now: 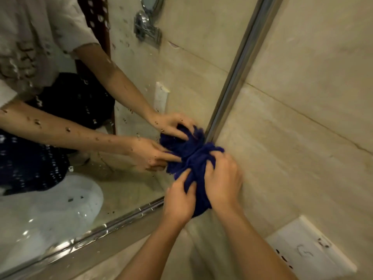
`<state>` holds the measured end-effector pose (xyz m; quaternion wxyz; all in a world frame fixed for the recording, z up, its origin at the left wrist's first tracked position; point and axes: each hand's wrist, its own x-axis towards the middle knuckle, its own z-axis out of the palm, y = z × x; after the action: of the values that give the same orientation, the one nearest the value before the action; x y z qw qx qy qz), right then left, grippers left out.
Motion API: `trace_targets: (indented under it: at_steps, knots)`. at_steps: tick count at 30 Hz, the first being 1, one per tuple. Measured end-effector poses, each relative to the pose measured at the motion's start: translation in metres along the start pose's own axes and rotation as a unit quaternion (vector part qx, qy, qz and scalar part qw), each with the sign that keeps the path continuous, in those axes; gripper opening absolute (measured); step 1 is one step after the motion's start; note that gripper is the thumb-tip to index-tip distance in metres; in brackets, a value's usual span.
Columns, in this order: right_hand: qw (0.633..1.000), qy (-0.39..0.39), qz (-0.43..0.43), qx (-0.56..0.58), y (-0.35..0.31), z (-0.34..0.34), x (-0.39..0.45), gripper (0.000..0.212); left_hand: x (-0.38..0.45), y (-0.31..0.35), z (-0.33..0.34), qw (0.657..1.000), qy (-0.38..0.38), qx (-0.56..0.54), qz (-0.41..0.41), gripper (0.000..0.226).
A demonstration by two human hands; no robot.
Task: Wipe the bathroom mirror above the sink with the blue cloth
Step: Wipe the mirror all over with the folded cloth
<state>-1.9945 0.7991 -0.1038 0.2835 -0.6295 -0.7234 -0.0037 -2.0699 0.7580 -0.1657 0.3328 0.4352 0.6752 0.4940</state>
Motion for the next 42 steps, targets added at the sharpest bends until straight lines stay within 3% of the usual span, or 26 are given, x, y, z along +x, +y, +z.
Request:
trace_targets:
  at_steps: [3, 6, 14, 20, 28, 31, 36, 40, 42]
  knots:
    - [0.990, 0.123, -0.035, 0.055, -0.018, -0.048, 0.035, 0.031, 0.012, 0.056, 0.000, 0.994, 0.043, -0.039, 0.089, 0.047]
    - [0.986, 0.151, -0.062, 0.023, -0.029, -0.070, 0.061, 0.031, 0.023, 0.082, 0.009, 0.988, 0.075, -0.021, 0.134, 0.047]
    - [0.952, 0.278, -0.115, 0.052, -0.014, -0.022, 0.057, 0.019, 0.034, 0.044, 0.035, 0.968, 0.163, 0.002, 0.192, 0.047]
    - [0.962, 0.250, -0.111, 0.005, 0.000, 0.016, 0.034, 0.012, 0.031, -0.005, 0.049, 0.976, 0.154, -0.019, 0.151, 0.046]
    - [0.958, 0.263, -0.108, 0.041, 0.018, 0.063, 0.014, 0.017, 0.031, -0.046, 0.071, 0.977, 0.167, -0.048, 0.121, 0.045]
    - [0.965, 0.233, -0.113, 0.035, 0.031, 0.086, -0.001, 0.017, 0.026, -0.071, 0.080, 0.983, 0.159, -0.039, 0.080, 0.042]
    - [0.958, 0.256, -0.125, 0.035, 0.040, 0.103, -0.006, 0.016, 0.028, -0.087, 0.085, 0.987, 0.145, 0.000, 0.068, 0.039]
    - [0.978, 0.177, -0.103, 0.036, 0.050, 0.120, -0.030, 0.016, 0.017, -0.104, 0.080, 0.993, 0.092, 0.077, -0.008, 0.039]
    - [0.997, 0.051, -0.062, -0.015, 0.056, 0.128, -0.044, 0.020, 0.011, -0.122, 0.078, 0.988, 0.033, 0.138, -0.067, 0.034]
